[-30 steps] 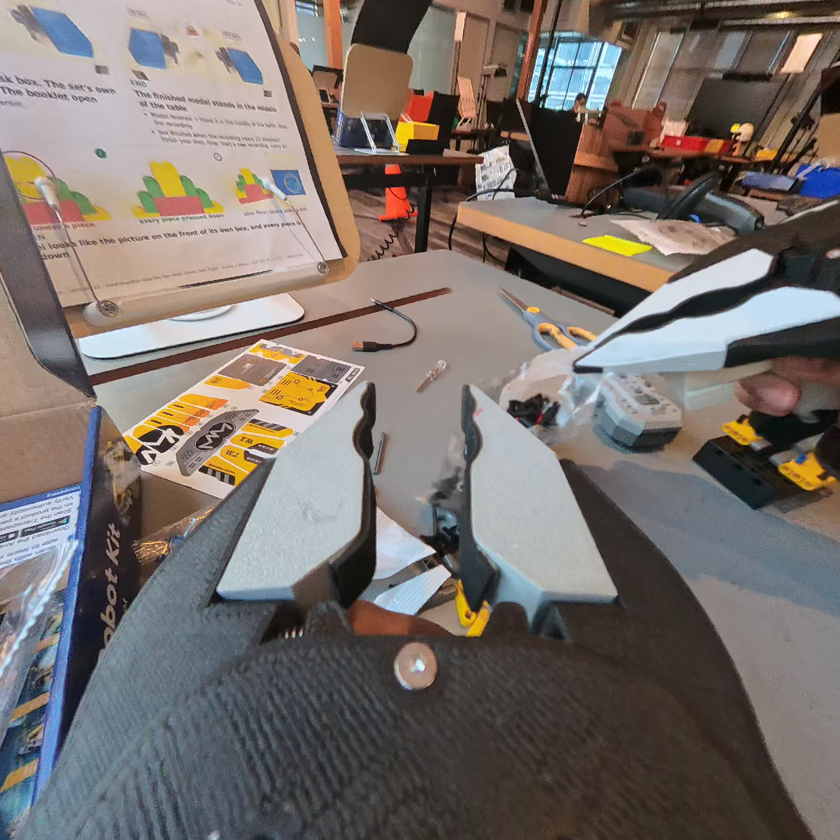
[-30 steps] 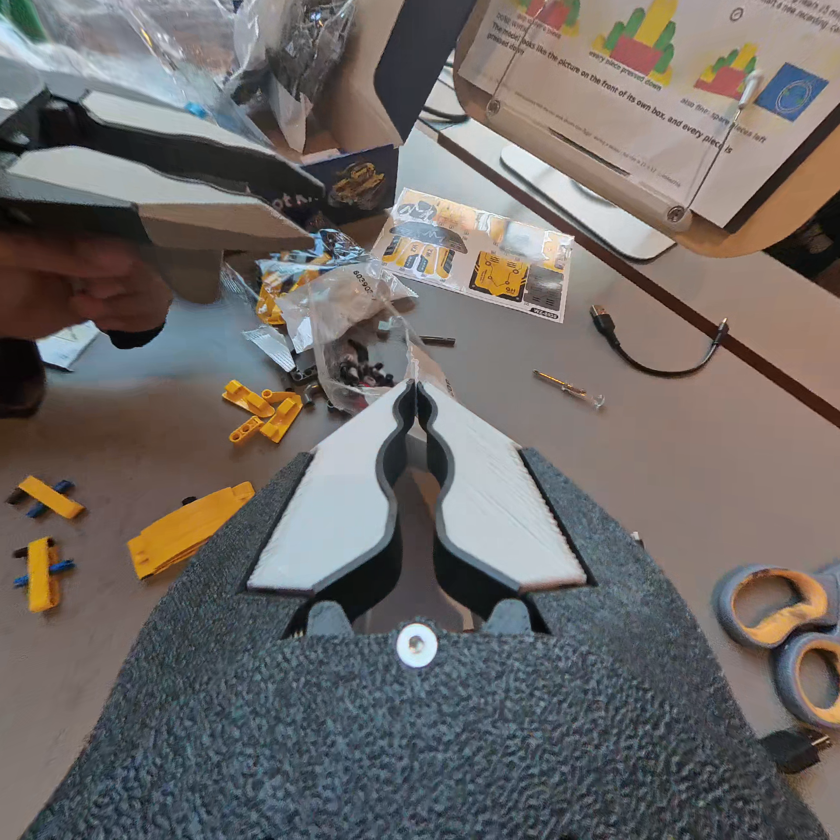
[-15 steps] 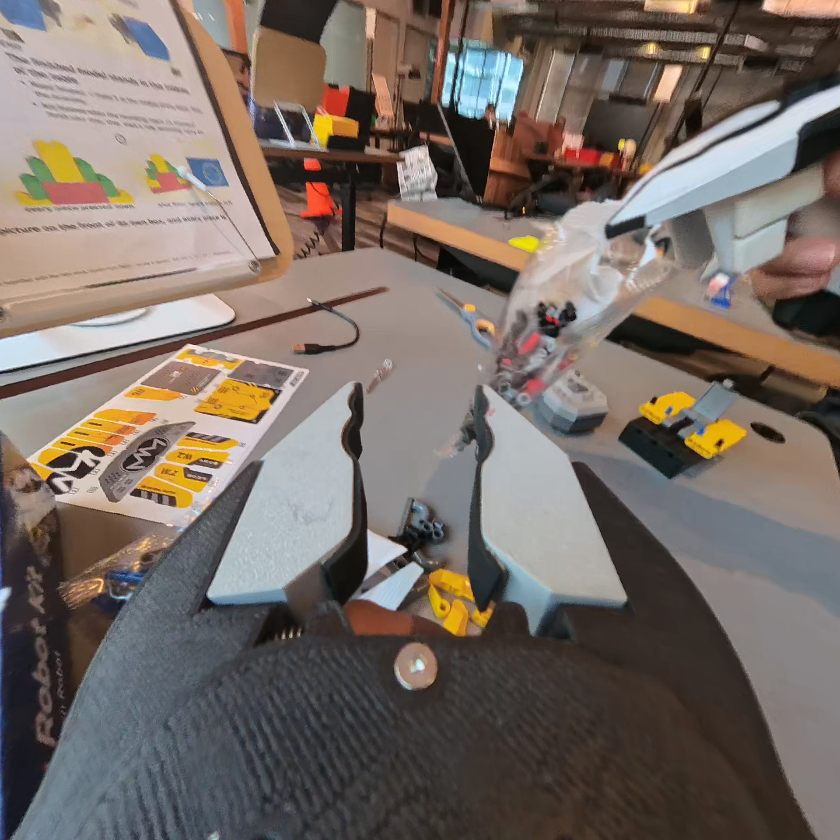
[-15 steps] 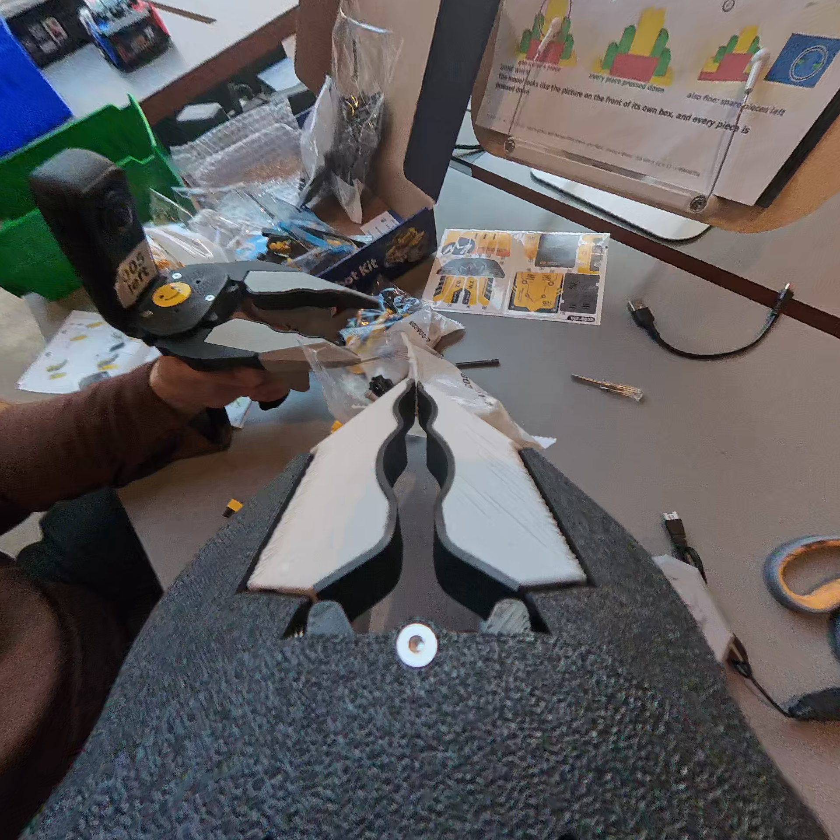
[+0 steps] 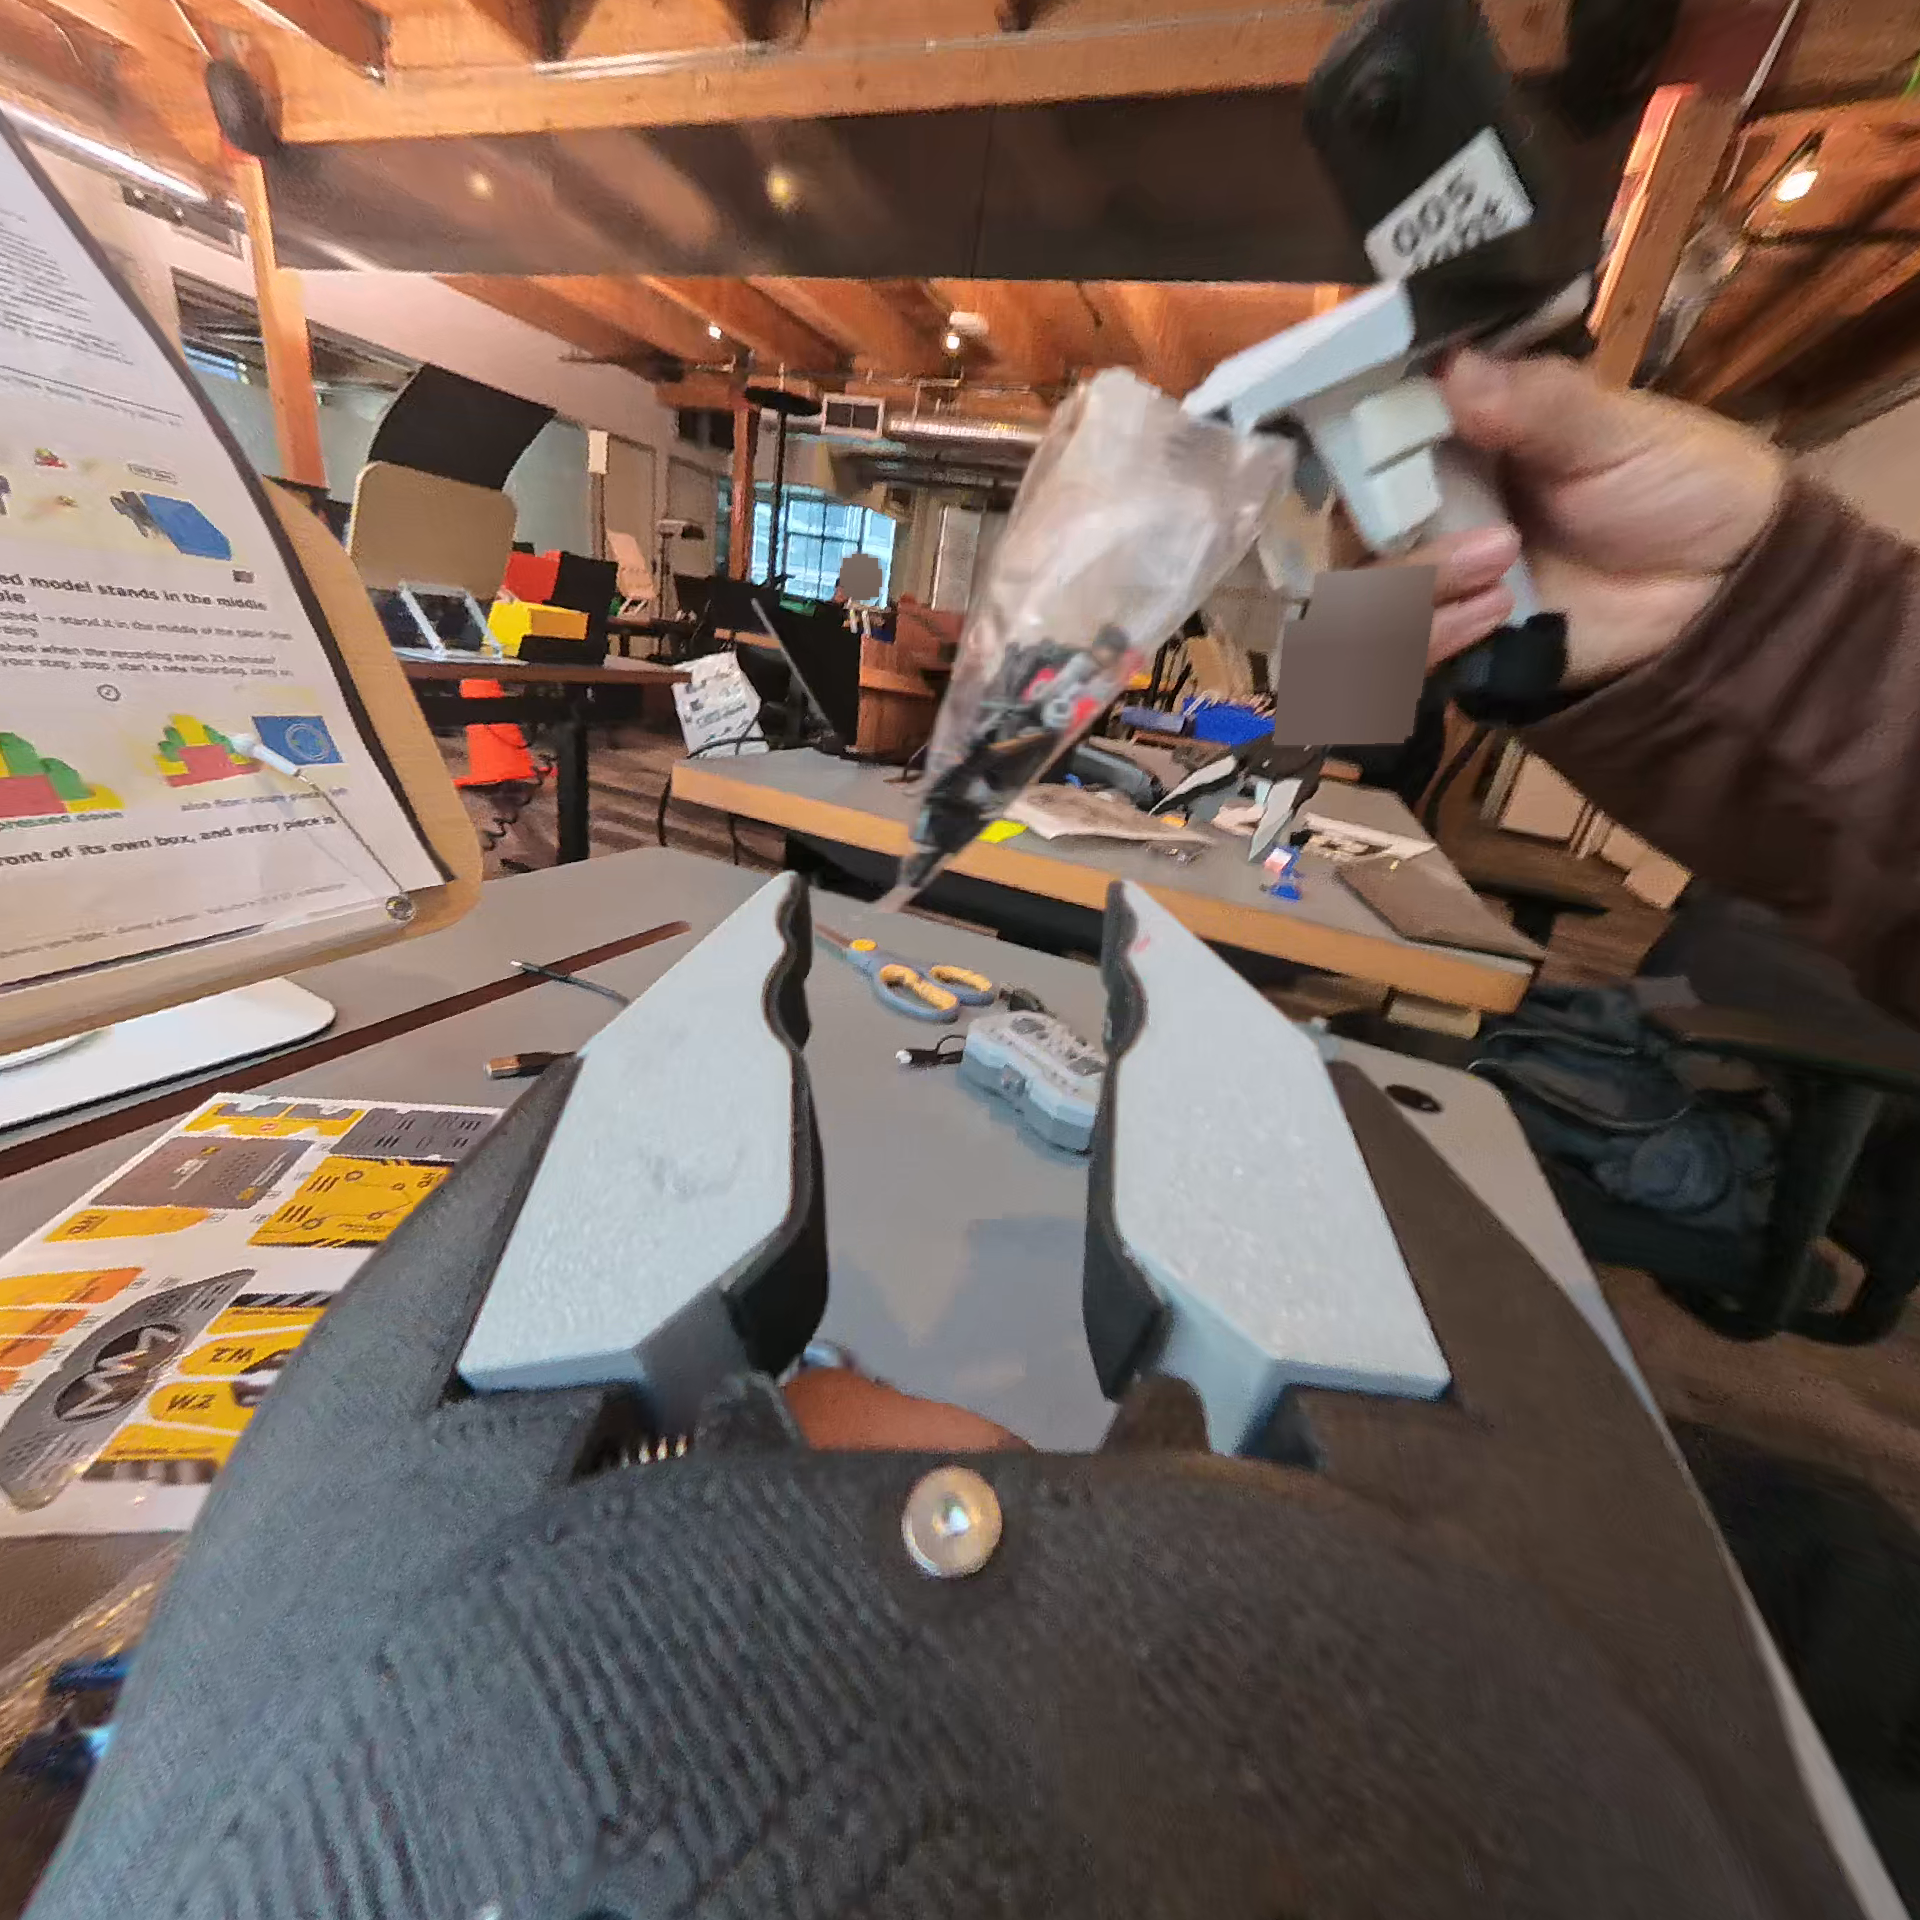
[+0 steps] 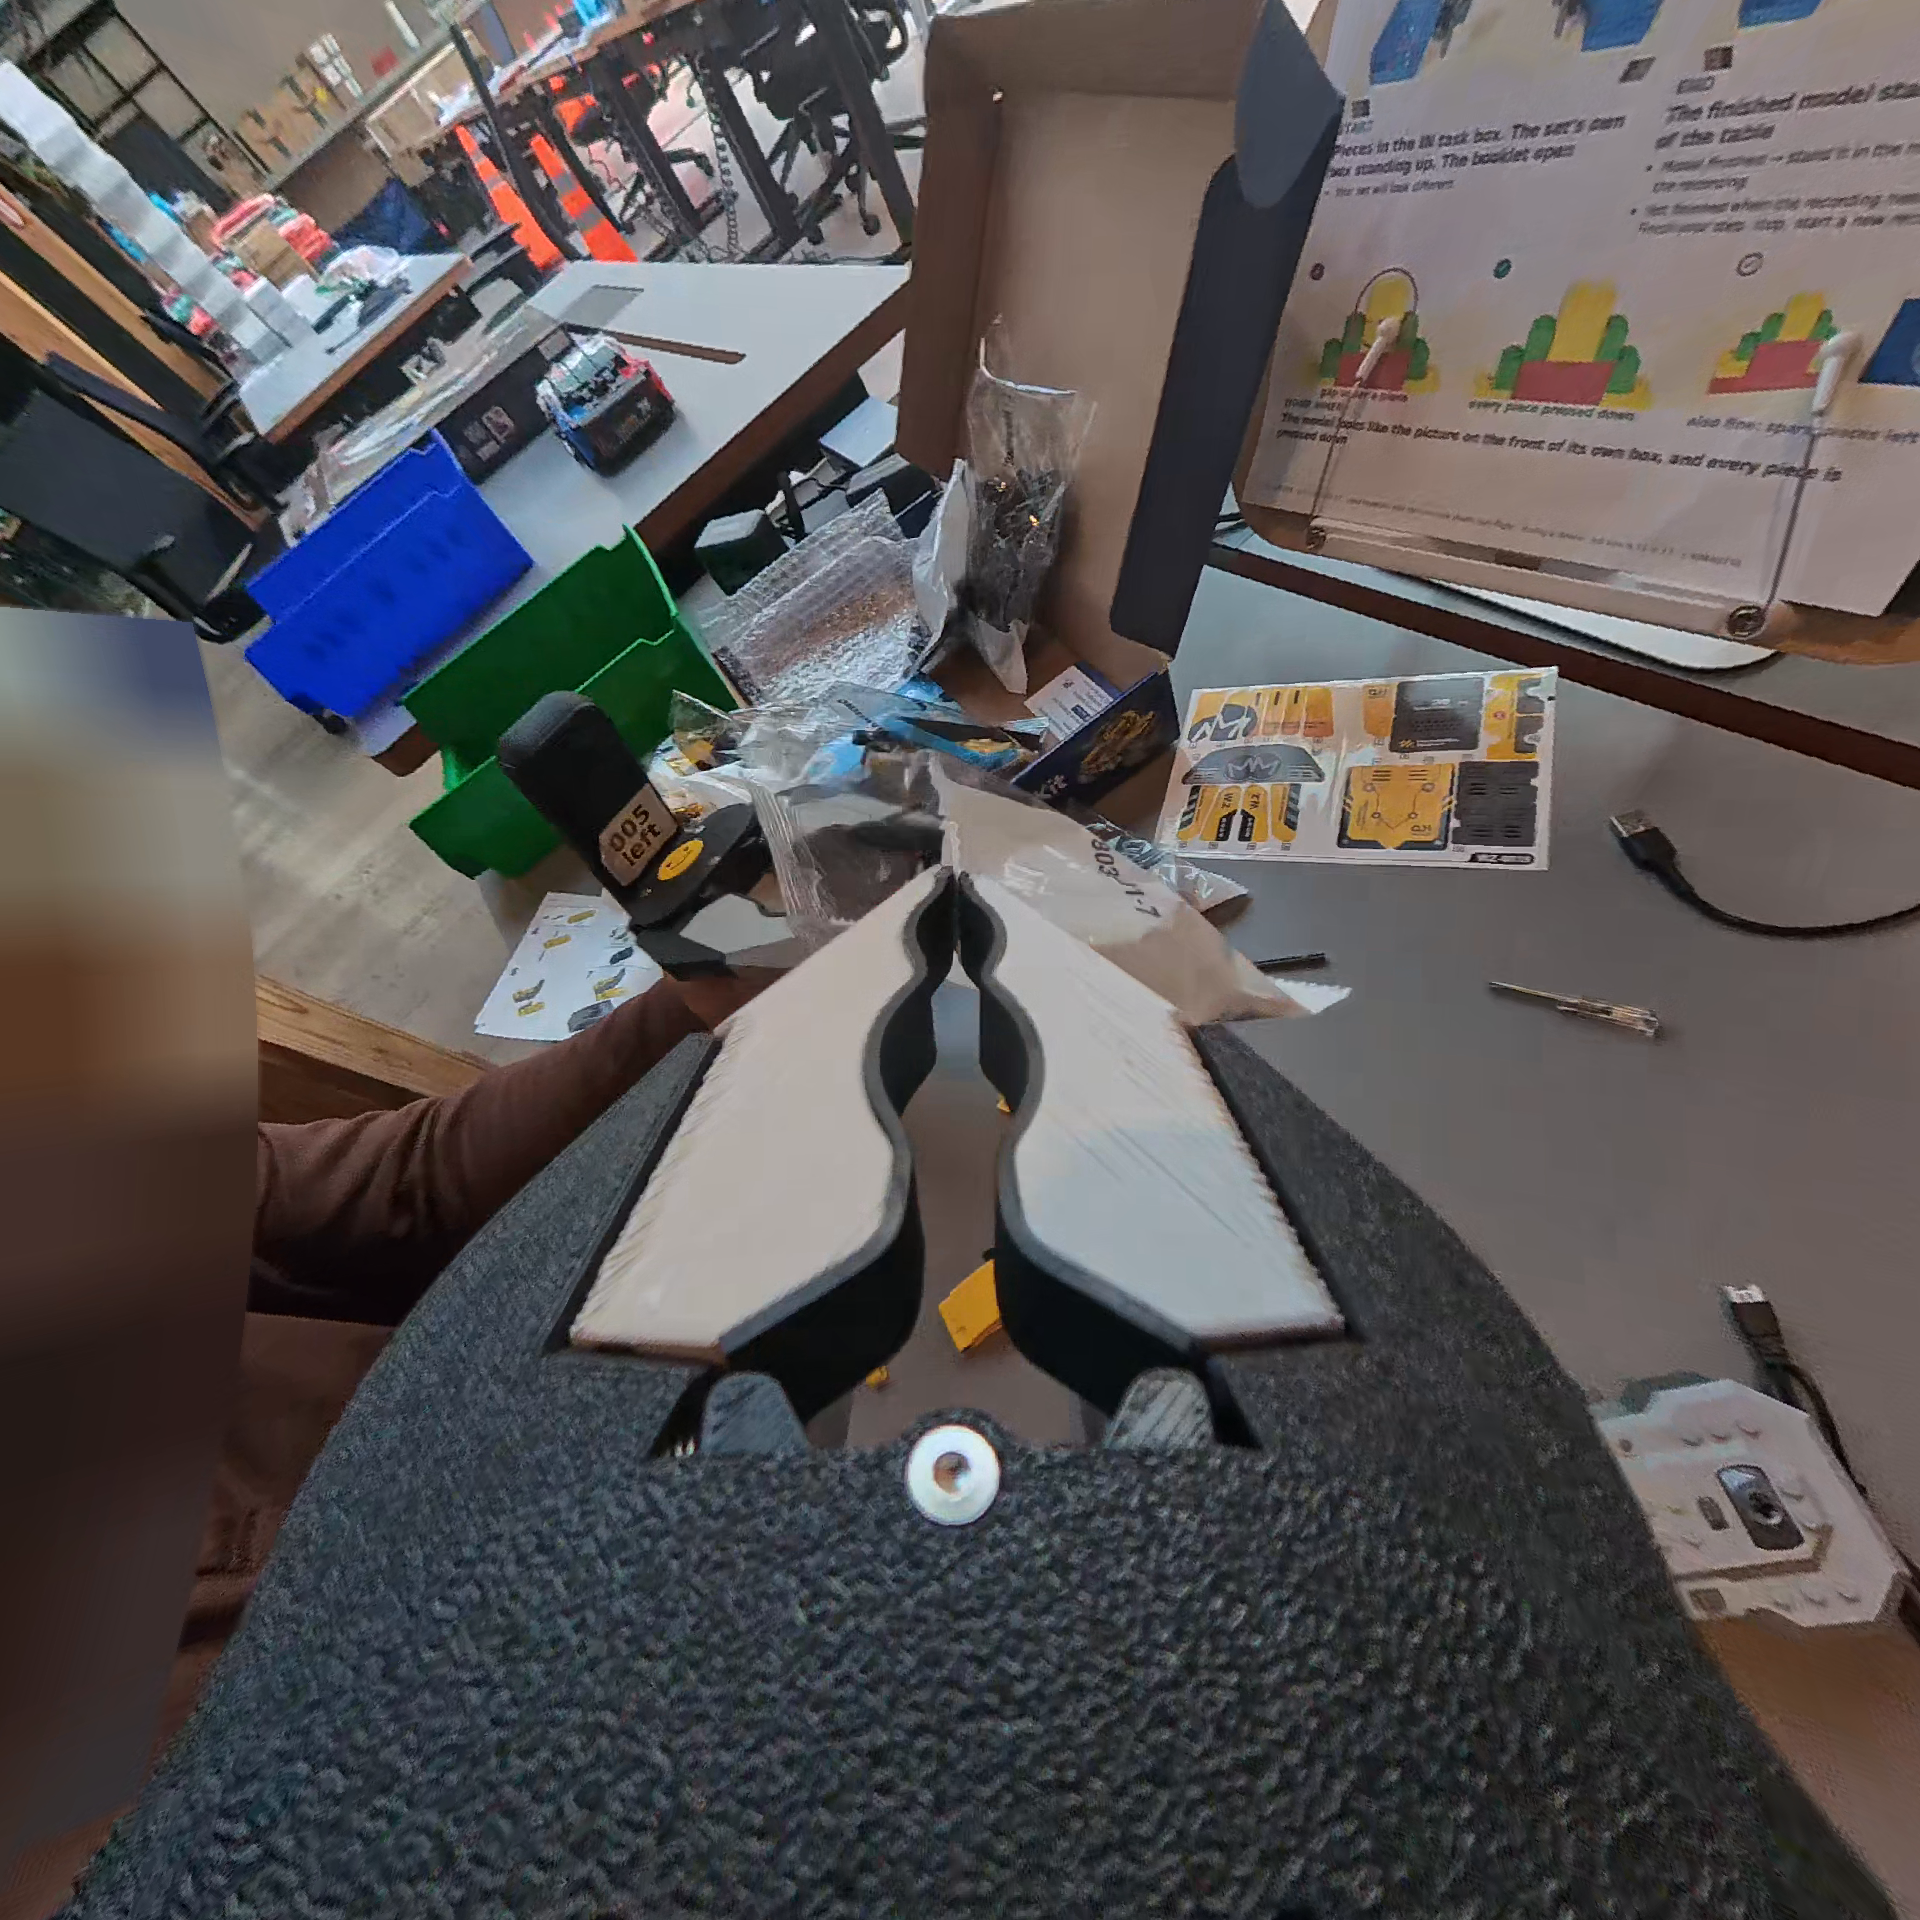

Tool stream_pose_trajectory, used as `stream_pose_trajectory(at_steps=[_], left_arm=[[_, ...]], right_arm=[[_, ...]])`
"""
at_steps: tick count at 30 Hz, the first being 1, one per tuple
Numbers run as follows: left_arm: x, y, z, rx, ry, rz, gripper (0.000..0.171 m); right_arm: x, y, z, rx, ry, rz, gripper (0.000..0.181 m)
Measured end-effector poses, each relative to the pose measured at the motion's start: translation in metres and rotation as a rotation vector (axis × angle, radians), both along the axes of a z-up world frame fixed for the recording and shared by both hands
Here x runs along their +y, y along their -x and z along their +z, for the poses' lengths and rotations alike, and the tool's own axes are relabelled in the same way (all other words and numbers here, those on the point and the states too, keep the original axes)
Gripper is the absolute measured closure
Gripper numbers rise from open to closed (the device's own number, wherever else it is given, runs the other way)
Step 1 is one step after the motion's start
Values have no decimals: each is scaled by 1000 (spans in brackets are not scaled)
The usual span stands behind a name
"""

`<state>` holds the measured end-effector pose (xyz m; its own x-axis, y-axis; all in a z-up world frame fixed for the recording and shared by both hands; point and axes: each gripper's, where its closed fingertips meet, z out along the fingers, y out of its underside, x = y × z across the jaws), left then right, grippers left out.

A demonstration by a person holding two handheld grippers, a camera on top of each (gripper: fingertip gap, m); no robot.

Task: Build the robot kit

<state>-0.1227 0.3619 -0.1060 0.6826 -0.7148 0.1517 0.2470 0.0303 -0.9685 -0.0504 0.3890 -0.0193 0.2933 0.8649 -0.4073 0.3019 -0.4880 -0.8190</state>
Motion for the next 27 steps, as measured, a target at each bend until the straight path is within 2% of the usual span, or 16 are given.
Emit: stream_pose_trajectory(at_steps=[3, 6, 8, 10, 11, 17, 22, 27], left_arm=[[-2, -10, -4, 32, 3, -26, 114], [-10, -21, -8, 69, -15, -89, 117], [-16, -25, -5, 75, -48, -103, 137], [-20, -24, 0, 59, -61, -112, 167], [-20, -24, 1, 47, -56, -122, 170], [-18, -31, -7, -50, 67, -223, 171], [-25, -35, 1, -157, 100, -312, 171], [-29, -38, 4, -188, 110, -351, 171]], right_arm=[[-11, 5, 3, 13, 34, 39, 181], [-26, 12, -2, 21, 90, 89, 181], [-30, 15, -12, 4, 99, 104, 181], [-32, 16, -20, 0, 108, 109, 181], [-31, 16, -23, 6, 115, 110, 181], [-23, 9, -30, 52, 150, 109, 181], [-34, 13, -17, 131, 111, 180, 180], [-38, 14, -11, 149, 44, 189, 173]])
